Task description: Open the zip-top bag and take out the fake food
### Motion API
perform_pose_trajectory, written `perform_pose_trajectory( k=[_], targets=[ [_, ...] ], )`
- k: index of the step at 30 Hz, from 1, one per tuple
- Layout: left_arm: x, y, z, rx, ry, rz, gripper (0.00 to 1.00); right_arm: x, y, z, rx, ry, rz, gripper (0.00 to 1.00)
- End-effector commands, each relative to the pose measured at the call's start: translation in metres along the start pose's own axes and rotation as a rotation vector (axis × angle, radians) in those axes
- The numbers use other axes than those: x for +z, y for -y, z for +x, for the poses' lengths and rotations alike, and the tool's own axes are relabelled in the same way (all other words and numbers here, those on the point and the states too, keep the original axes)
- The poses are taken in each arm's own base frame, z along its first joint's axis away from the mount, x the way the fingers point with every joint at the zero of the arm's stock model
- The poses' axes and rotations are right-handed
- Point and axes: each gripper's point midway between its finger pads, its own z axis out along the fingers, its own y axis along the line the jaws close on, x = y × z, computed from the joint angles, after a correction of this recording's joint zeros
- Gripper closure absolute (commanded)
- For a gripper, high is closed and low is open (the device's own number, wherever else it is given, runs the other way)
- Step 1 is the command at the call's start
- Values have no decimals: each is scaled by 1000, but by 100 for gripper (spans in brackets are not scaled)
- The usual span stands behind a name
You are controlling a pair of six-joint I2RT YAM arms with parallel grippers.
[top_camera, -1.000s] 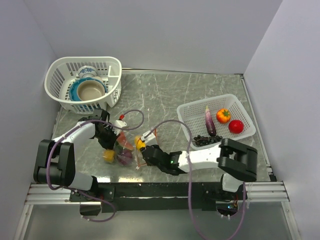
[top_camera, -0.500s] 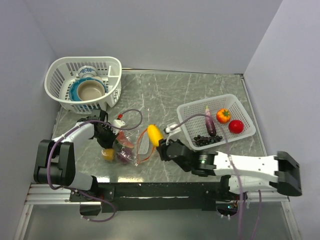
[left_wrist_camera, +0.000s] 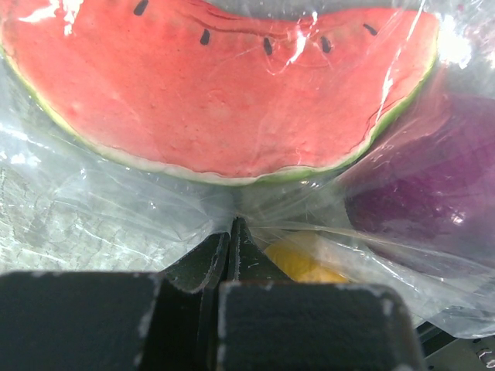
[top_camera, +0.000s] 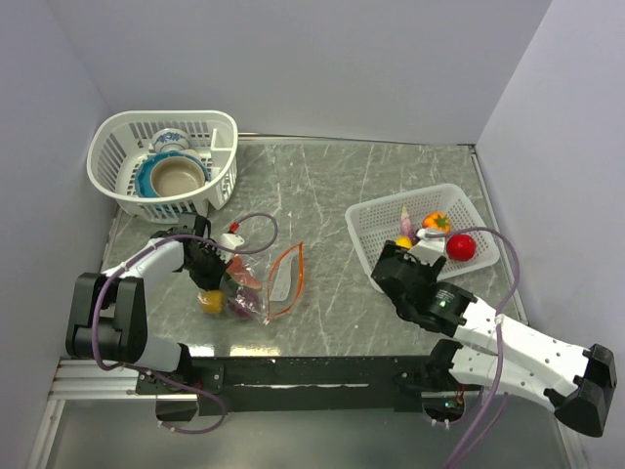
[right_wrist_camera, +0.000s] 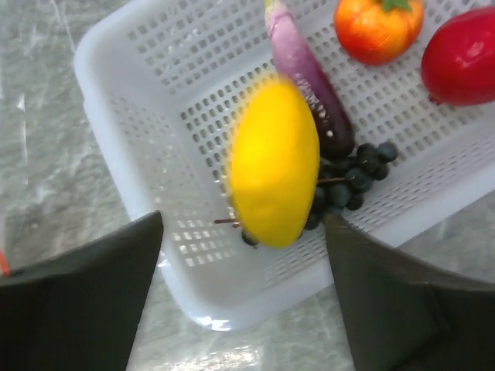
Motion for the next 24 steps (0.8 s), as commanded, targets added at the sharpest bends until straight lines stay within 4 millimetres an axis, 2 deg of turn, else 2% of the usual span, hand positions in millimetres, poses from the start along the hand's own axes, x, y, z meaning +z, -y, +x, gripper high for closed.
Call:
perform_pose_trajectory(
  k=[1,2,4,6,7,10,11,13,15,16,17,24],
  targets=[
    [-4,0,-8,-6,36,0,99,-2,-15,-24,28,21,-7,0],
    [-4,1,-7,-5,35,3,99,-2,-22,-25,10,12,-21,0],
    [-5,1,-8,-3,38,3,99,-5,-49,-31,-43,8,-97,0],
    [-6,1,-9,-3,42,3,99,-11,-78,-22,-142,-11,-210,0],
    [-6,1,-10,-2,44,2,99,-24,-101,-16,-163,-2,-296,0],
    [-6,1,-9,-1,43,3,99,-39,-133,9,-301,-9,-382,0],
    [-6,1,-10,-2,45,1,99,-41,-140,14,-329,-11,-387,0],
    [-6,0,-9,-1,42,1,99,-42,-152,38,-401,-36,-400,0],
    [-6,1,-10,-2,43,4,99,-39,-158,63,-450,-76,-419,0],
    [-6,0,-11,0,48,1,99,-40,-164,69,-440,-79,-437,0],
    [-6,0,-11,2,49,3,99,-37,-163,82,-464,-99,-442,0],
    [1,0,-7,-6,35,13,99,-32,-180,118,-475,-145,-522,0]
  ],
)
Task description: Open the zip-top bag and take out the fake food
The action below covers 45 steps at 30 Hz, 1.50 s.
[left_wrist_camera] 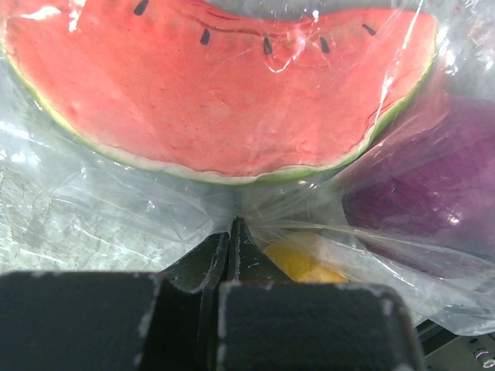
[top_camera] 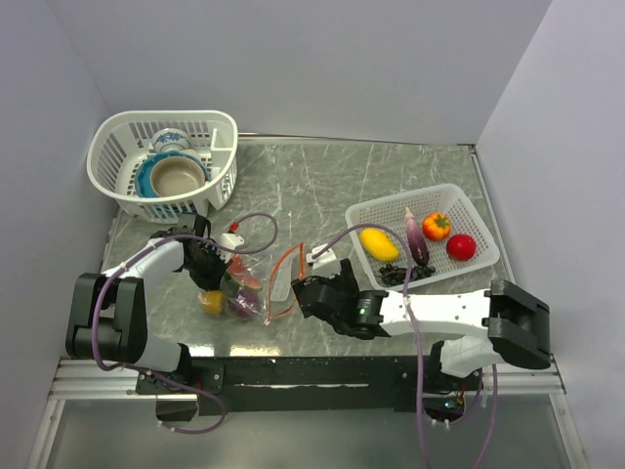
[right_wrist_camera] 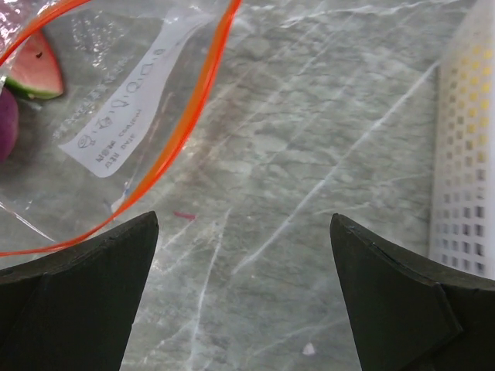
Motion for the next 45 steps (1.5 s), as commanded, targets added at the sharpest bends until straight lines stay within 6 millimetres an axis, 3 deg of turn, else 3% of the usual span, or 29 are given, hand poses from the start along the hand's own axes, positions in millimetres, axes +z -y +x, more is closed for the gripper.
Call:
perform_pose_trajectory(
  k=[1,9,18,21,31,35,42,45],
  targets=[
    [1,-1,-7,0,32,11,99,9,-30,-7,31,38,-95,0],
    [3,0,-7,-8,28,20,99,20,-59,-19,-38,58,-113,0],
    [2,2,-4,3,27,19,99,19,-60,-39,-71,104,-93,0],
    [2,1,-7,2,33,21,99,24,-62,-31,-109,85,-100,0],
    [-5,6,-12,-2,54,35,99,60,-100,0,-162,19,-158,2],
    [-8,11,-17,-14,72,61,99,53,-124,-3,-145,34,-273,0],
    [-4,16,-19,-34,77,87,99,20,-171,-35,-81,129,-548,0],
    [-3,19,-17,-36,76,95,99,24,-183,-38,-98,115,-567,0]
  ],
)
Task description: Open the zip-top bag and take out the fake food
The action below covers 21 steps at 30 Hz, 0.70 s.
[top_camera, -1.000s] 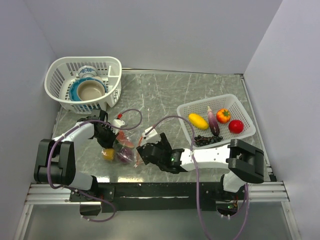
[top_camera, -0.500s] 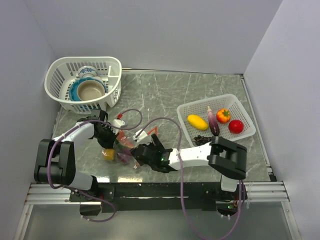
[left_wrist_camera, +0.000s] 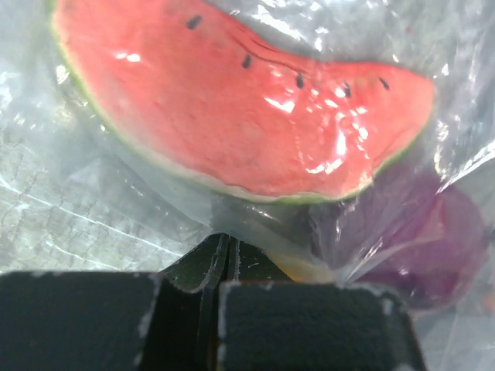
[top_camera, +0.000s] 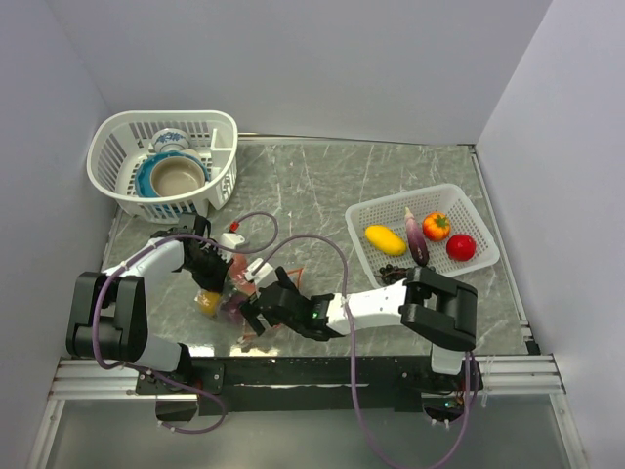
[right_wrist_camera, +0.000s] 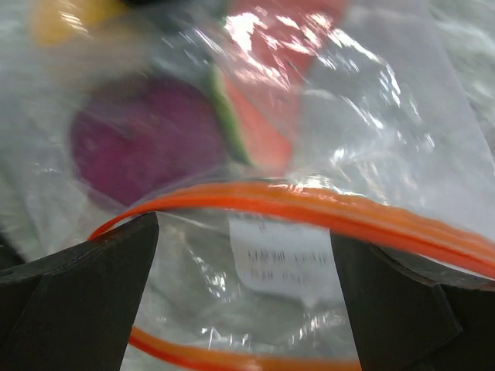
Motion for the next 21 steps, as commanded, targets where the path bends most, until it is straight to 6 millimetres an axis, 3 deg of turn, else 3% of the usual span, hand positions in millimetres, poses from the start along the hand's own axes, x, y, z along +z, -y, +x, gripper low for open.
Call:
perform_pose_trajectory(
  k=[1,5,10,14,18,21],
  targets=[
    [-3,8,-11,-2,43,34,99,0,-41,-48,25,104,-162,0],
    [-2,13,-10,-7,45,45,99,7,-61,-50,37,96,-240,0],
    [-1,20,-11,-8,48,75,99,28,-67,-46,42,71,-221,0],
    [-1,26,-7,-6,40,101,99,48,-43,-38,35,42,-46,0],
    [-1,27,-4,-1,33,103,99,55,-7,-30,15,32,165,0],
    [-1,27,-6,-1,36,104,99,52,-10,-27,30,46,128,0]
  ],
)
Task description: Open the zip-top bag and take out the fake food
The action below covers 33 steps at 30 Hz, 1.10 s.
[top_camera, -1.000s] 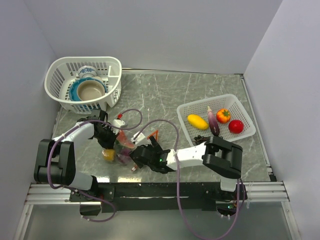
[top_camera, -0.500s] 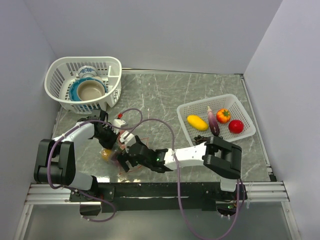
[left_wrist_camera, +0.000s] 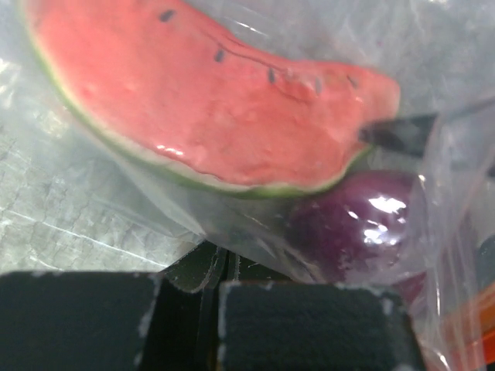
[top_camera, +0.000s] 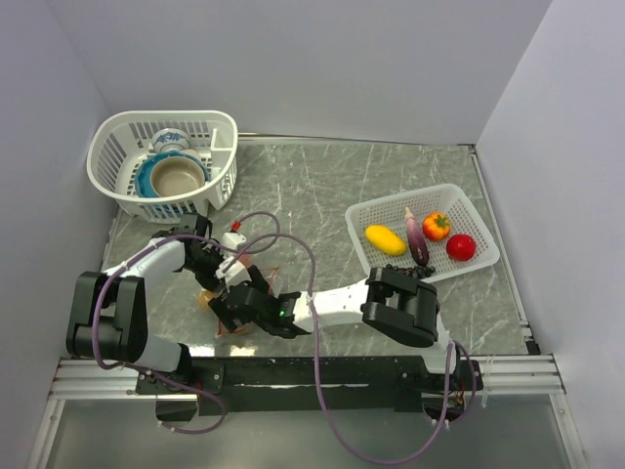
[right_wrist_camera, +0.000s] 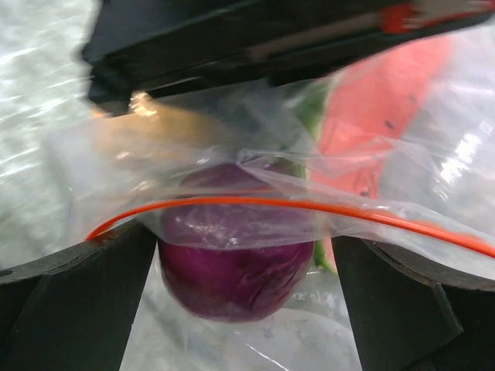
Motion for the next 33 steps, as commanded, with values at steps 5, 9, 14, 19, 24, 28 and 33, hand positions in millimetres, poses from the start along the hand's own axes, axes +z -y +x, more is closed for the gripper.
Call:
perform_pose_trajectory(
  k=[5,9,14,19,24,28,33],
  targets=[
    [-5,18,-6,4,19,69,99,5,18,-3,32,26,85,0],
    [-5,16,-5,13,8,55,99,2,13,-5,44,28,54,12],
    [-3,7,2,30,-20,11,99,-15,22,-4,50,30,58,54],
    [0,-2,6,28,-36,-20,99,-63,44,-22,93,105,76,54],
    [1,-13,6,3,-45,-44,99,-118,70,-46,125,190,99,51],
    [0,-14,2,-6,-39,-49,99,-153,100,-60,151,262,171,50],
    [-5,-12,-1,-9,-23,-52,99,-191,164,-67,262,337,320,57]
  ],
)
